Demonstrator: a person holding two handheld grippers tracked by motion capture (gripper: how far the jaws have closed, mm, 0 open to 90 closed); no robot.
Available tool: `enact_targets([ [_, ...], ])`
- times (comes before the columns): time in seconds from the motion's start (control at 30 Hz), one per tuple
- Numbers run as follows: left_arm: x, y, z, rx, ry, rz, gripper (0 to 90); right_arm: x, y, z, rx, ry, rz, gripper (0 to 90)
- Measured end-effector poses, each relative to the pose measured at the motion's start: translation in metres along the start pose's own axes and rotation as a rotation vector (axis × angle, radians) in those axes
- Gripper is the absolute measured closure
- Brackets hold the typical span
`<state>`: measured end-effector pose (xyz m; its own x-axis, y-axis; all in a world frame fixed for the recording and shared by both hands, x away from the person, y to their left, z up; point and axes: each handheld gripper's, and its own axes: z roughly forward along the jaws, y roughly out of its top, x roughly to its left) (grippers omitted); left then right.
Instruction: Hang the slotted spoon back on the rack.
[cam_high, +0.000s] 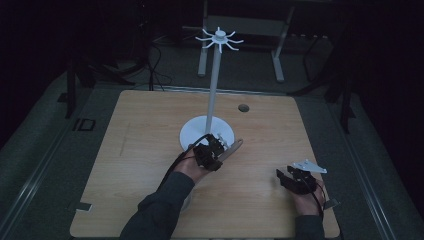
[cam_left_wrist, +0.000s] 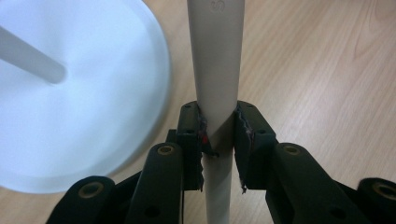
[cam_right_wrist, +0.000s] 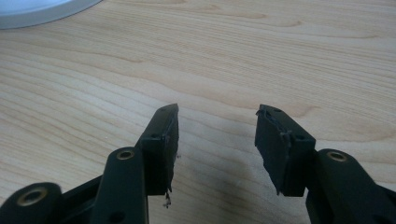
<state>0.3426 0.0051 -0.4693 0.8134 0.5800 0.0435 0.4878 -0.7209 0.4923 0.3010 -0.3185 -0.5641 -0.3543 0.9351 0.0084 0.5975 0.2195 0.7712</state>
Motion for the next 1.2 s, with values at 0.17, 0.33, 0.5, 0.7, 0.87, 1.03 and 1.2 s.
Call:
enact_targets([
  [0.17, 0.004, 0.000, -0.014, -0.065, 0.027, -0.037, 73.8, 0.000, 0.000, 0.000, 0.003, 0.000, -0.001, 49.1],
  [0.33, 0.008, 0.000, -0.029, -0.142, 0.063, -0.070, 73.9, 0.000, 0.000, 0.000, 0.002, -0.002, 0.000, 49.1],
  [0.5, 0.012, 0.000, -0.044, -0.200, 0.099, -0.101, 73.9, 0.000, 0.000, 0.000, 0.001, -0.003, 0.000, 49.1],
  [0.7, 0.016, 0.000, -0.057, -0.257, 0.142, -0.143, 73.9, 0.000, -0.001, 0.001, 0.001, -0.004, 0.000, 49.1],
  [0.87, 0.018, 0.000, -0.067, -0.322, 0.182, -0.172, 73.9, 0.001, -0.001, 0.001, 0.005, -0.004, 0.001, 49.1],
  [1.03, 0.019, 0.000, -0.076, -0.376, 0.208, -0.175, 73.9, 0.000, -0.001, 0.001, 0.004, -0.005, 0.001, 49.2],
  [1.2, 0.019, 0.003, -0.081, -0.414, 0.227, -0.173, 74.0, 0.000, -0.001, 0.001, 0.003, -0.006, 0.003, 49.2],
])
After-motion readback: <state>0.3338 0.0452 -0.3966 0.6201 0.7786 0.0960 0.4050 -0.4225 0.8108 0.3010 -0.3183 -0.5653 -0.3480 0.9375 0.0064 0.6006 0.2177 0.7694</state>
